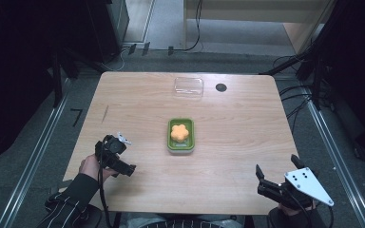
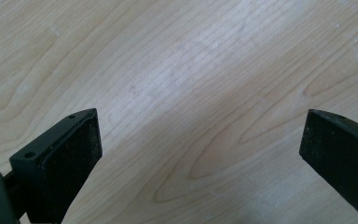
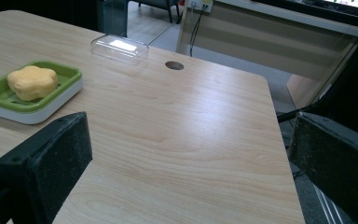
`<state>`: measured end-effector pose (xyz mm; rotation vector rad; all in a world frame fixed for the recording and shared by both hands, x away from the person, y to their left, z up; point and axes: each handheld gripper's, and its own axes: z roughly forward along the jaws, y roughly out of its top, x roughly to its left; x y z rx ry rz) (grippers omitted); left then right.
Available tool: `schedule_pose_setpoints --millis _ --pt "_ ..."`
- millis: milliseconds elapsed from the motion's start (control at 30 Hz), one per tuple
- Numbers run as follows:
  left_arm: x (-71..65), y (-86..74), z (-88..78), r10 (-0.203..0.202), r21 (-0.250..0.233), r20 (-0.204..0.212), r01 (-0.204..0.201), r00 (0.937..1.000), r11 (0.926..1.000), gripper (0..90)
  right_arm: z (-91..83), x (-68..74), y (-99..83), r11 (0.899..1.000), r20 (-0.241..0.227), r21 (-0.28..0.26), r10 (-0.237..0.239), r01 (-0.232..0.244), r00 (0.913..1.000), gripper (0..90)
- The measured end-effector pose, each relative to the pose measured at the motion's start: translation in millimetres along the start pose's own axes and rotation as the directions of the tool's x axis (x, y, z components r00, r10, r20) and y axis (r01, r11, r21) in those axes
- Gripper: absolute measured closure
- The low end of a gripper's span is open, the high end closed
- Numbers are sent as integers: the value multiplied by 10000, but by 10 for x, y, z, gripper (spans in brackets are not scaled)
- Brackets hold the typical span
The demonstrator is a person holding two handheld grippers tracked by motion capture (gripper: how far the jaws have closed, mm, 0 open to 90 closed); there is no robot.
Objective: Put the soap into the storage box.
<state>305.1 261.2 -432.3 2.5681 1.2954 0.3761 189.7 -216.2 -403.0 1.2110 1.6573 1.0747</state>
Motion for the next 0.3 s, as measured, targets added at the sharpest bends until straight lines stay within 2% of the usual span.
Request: schedule_pose_setpoints --millis 300 --pt "7 7 39 92 190 -112 -89 9999 9998 0 26 -8 -1 10000 -50 -22 -10 10 10000 0"
